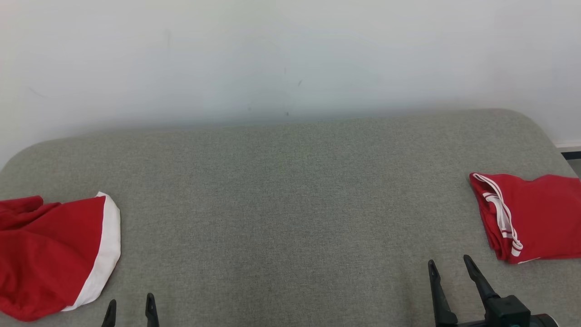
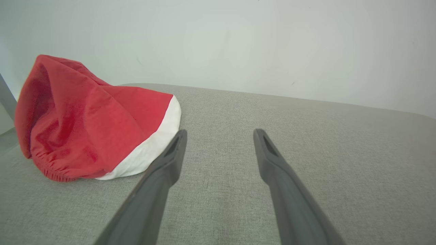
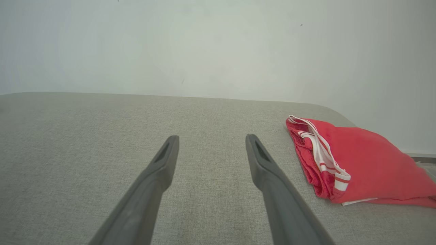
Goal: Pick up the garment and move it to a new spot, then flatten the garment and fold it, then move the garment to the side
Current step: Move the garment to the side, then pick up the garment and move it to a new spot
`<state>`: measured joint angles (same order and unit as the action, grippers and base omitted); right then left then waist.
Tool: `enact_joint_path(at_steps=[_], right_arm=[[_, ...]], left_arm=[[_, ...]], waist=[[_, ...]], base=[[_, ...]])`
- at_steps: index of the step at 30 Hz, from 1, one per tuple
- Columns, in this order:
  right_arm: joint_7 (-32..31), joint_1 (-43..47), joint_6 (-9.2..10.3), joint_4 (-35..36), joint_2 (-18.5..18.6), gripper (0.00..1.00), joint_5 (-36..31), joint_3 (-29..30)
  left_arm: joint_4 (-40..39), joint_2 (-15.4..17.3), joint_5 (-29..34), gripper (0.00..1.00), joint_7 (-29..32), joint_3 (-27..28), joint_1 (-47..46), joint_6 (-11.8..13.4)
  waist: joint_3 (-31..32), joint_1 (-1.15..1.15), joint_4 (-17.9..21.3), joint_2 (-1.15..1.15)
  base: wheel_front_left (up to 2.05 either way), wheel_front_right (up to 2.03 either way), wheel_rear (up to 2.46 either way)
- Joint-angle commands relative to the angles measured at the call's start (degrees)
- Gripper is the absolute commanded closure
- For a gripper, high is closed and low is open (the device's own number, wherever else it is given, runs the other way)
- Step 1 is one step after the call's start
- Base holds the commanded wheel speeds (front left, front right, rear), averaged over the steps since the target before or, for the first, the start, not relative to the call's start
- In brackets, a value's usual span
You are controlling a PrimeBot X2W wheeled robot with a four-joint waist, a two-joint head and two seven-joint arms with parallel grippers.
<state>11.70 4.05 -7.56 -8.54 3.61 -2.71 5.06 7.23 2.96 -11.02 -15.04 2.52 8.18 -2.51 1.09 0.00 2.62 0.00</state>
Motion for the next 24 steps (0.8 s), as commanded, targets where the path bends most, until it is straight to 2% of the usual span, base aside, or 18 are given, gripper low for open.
enact_joint_path(at_steps=[1, 15, 19, 24], right_arm=[[0.35, 0.09, 0.17, 0.05, -0.29, 0.00, 0.02, 0.12], [1.32, -0.29, 0.17, 0.59, -0.75, 0.00, -1.05, 2.24], [1.33, -0.07, 0.17, 0.32, -0.81, 0.00, -1.00, 2.43], [1.41, -0.52, 0.17, -0.33, -0.83, 0.00, 0.31, 0.86]], left_arm=[[0.22, -0.10, -0.33, 0.00, -0.17, -0.16, -0.14, -0.01], [0.61, -0.09, 0.20, 0.00, -0.17, -0.57, -0.58, -0.12], [0.57, -0.09, -0.22, 0.00, -0.17, -1.02, -1.21, 0.48], [0.55, -0.08, 1.39, 0.00, -0.17, -1.37, -0.83, 0.46]], waist=[[0.04, 0.00, 0.09, 0.00], [-0.31, 0.00, 0.46, 0.00], [-0.36, 0.00, -1.38, 0.00], [-0.02, 0.00, -7.04, 0.00]], base=[[0.00, 0.00, 0.00], [0.00, 0.00, 0.00], [0.00, 0.00, 0.00], [0.00, 0.00, 0.00]])
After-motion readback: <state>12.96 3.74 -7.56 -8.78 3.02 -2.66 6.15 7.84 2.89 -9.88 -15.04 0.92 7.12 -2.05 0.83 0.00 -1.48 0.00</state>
